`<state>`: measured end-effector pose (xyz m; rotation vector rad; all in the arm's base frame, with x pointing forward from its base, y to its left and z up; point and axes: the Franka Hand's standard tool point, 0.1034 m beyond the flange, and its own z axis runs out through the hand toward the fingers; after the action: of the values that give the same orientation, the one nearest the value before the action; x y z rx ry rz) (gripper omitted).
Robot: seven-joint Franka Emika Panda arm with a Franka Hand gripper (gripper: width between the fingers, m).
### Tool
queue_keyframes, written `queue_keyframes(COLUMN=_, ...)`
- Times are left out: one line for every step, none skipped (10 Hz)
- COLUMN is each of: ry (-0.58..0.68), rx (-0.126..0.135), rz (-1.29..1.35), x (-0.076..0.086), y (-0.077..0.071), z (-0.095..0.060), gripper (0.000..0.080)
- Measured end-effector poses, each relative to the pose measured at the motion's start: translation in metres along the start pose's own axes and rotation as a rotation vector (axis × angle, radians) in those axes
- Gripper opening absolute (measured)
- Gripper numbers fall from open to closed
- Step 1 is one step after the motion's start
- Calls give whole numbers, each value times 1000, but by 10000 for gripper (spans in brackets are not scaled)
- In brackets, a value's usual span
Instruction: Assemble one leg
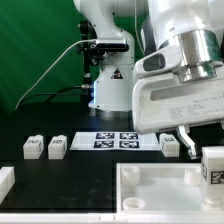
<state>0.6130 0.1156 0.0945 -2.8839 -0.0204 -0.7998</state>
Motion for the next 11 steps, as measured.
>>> queue_keyframes(ry=-4, rx=0, rz=1, x=-2, y=1, z=3, gripper=294)
queue_keyframes(ry=3, rx=-1, rz=2, x=-2, y=1, z=5, gripper=294)
queue_keyframes(ry=17, rx=-2, rz=3, x=-1, y=1, z=5, gripper=294)
queue_keyframes(ry=39, rx=-3, rz=2, x=0, y=1, z=6, gripper=294)
queue_keyframes(ry=43, rx=-7, rz=16, x=0, y=0, z=6, gripper=294)
queue_keyframes(ry=44, rx=-17, rz=30, x=-1, y=1, z=6, gripper=294)
queue_keyframes(ry=45, rx=-18, rz=24, x=0, y=1, z=6, gripper=295)
queue_keyframes(ry=45, rx=-18, rz=25, x=0, y=2, z=6, gripper=295)
queue_keyframes(ry=44, rx=-18, rz=25, x=-1, y=2, z=6, gripper=466)
queue_keyframes(ry=44, rx=-18, rz=25, x=-1, y=2, z=6, gripper=606)
queue_keyframes(ry=44, rx=-18, rz=25, x=-1, y=2, z=6, gripper=636)
